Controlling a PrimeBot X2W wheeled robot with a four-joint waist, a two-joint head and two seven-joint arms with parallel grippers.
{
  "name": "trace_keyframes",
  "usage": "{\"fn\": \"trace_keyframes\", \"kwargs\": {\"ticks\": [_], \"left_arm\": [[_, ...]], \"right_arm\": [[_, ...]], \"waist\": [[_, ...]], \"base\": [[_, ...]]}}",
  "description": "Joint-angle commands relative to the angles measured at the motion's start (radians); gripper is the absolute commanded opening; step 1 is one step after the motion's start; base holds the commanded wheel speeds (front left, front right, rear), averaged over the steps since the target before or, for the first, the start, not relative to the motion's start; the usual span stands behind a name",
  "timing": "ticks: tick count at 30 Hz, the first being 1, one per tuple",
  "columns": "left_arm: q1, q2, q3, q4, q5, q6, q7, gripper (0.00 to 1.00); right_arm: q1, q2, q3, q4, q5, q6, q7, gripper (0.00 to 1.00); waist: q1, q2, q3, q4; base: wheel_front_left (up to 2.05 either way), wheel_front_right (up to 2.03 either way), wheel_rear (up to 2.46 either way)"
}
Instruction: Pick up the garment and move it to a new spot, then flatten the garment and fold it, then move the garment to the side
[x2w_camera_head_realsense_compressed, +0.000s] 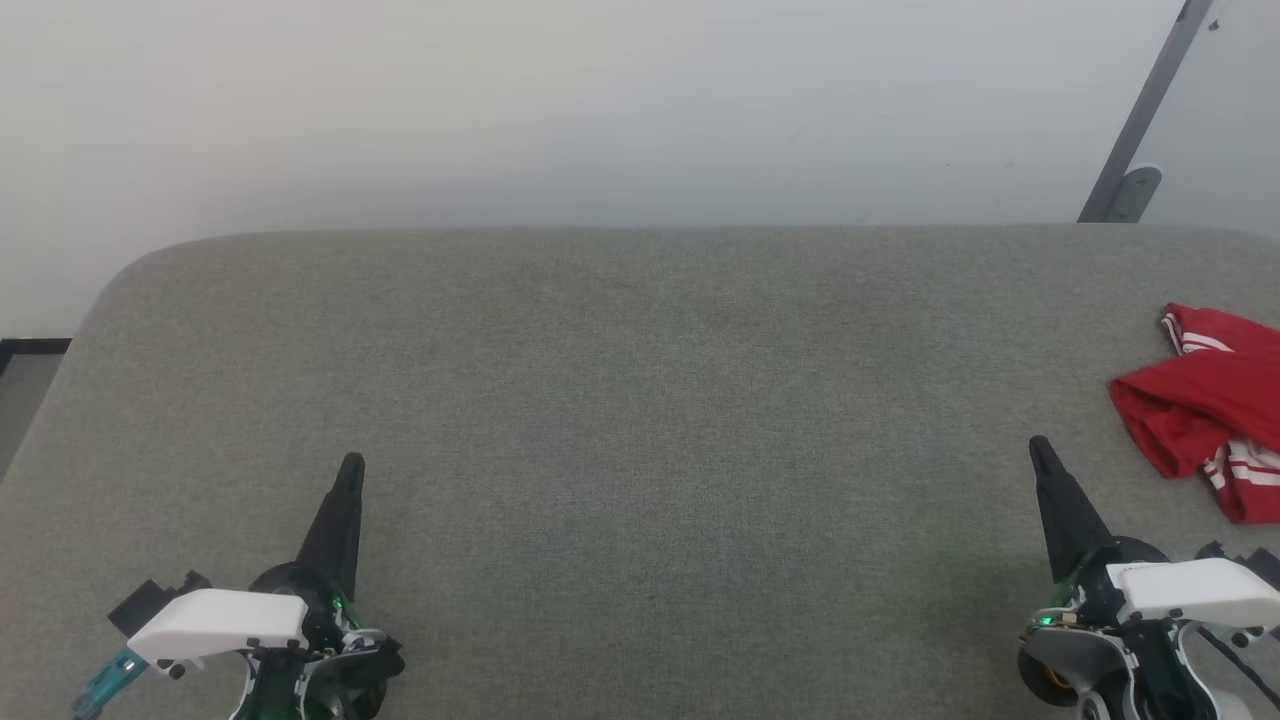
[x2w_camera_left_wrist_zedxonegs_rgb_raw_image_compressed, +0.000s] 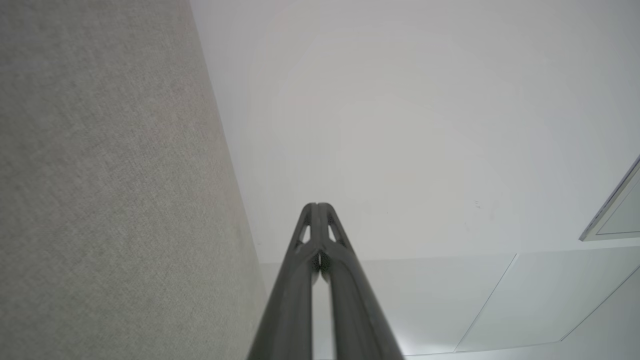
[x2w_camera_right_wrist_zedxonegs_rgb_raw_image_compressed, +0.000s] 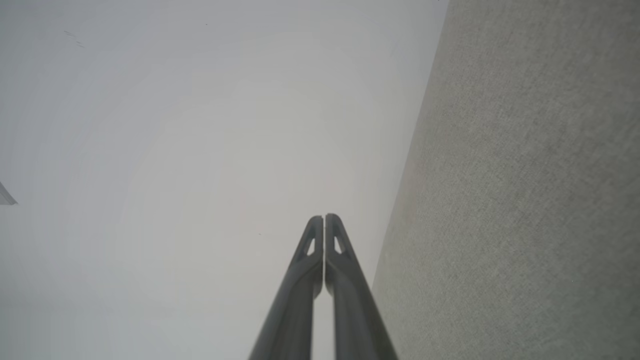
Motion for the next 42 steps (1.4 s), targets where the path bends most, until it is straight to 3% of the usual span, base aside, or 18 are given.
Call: {"fn": "trace_keyframes", "kwargs": {"ticks": [1,42], "left_arm": [[-0.011,-0.002,0.001,-0.001,-0.003,-0.005,0.003,0.00],[-0.011,-0.002,0.000,-0.001,-0.003,-0.005,0.003,0.00]], "right_arm": [[-0.005,0.003,0.000,-0.003,0.004,0.000,0.002,0.00],[-0.005,0.003,0.000,-0.003,0.004,0.000,0.002,0.00]], "waist": [[0.0000,-0.0001,0.000,0.000],[0.0000,-0.0001,0.000,0.000]], "base": [[0.00,0.00,0.00],[0.00,0.00,0.00]]}}
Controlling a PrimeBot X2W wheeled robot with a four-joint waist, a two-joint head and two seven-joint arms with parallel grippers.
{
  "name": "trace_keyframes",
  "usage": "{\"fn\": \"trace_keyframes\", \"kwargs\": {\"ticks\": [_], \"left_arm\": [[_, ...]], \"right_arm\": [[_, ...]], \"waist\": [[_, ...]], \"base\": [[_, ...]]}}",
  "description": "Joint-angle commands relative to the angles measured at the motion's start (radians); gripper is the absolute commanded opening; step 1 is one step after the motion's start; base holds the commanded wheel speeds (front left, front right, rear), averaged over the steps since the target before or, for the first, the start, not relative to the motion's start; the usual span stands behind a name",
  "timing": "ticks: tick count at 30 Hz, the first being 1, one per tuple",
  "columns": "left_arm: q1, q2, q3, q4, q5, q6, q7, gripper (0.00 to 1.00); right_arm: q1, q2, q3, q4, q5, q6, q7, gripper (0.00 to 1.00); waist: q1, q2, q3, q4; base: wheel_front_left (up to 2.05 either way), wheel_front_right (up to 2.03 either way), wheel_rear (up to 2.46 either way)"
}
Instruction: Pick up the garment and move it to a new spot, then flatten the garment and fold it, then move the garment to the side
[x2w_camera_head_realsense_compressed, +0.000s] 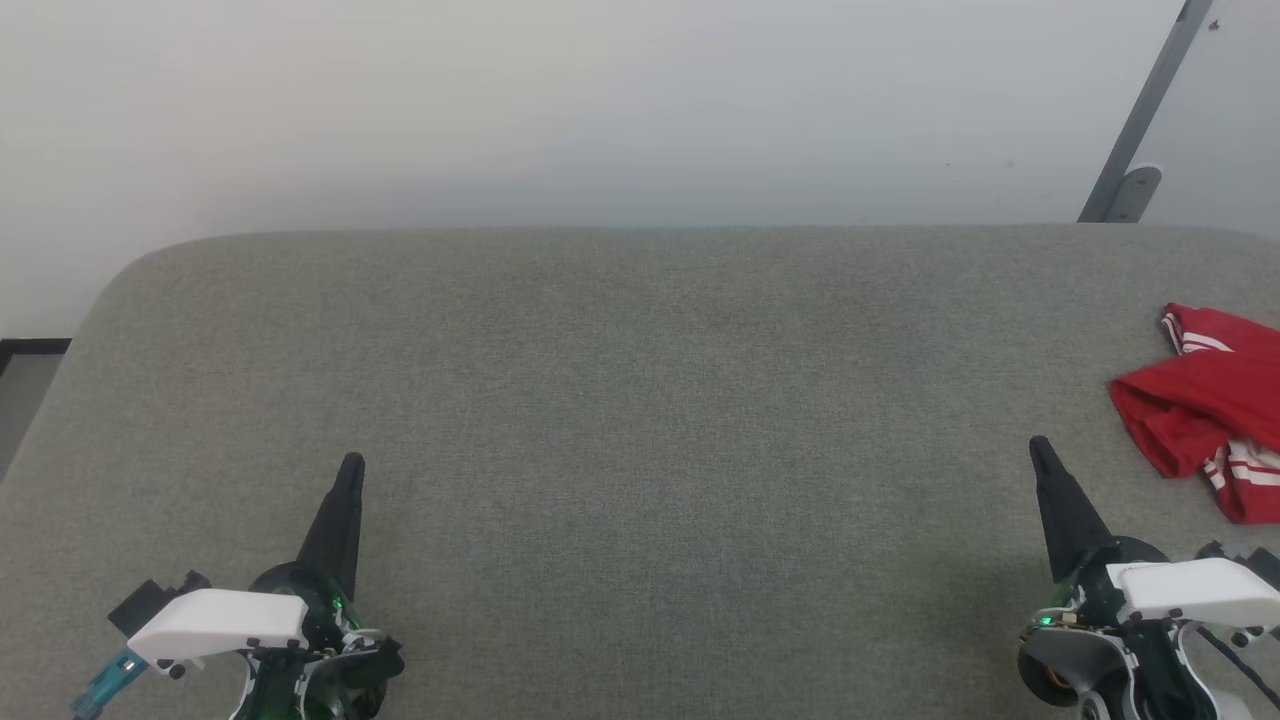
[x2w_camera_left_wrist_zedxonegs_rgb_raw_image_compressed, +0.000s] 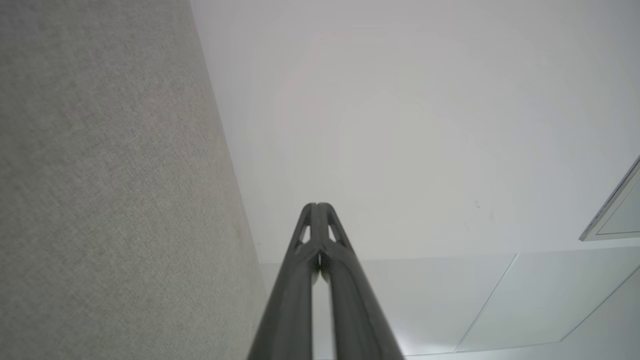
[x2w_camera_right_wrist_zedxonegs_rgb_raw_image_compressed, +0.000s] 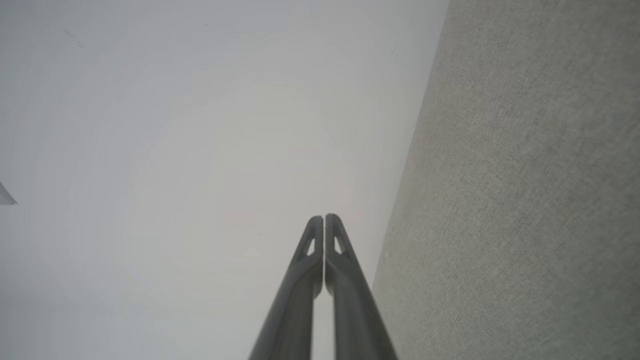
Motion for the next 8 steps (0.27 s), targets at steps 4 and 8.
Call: {"fn": "trace_keyframes", "kwargs": {"ticks": [4,8], "left_arm": [[-0.011,-0.002,0.000,-0.001,-0.003,-0.005,0.003,0.00],[-0.011,-0.002,0.000,-0.001,-0.003,-0.005,0.003,0.00]], "right_arm": [[-0.005,0.003,0.000,-0.003,0.004,0.000,0.002,0.00],[-0.005,0.003,0.000,-0.003,0.004,0.000,0.002,0.00]], "waist": [[0.0000,0.0000,0.000,0.000],[0.0000,0.0000,0.000,0.000]], "base": [[0.00,0.00,0.00],[0.00,0.00,0.00]]}}
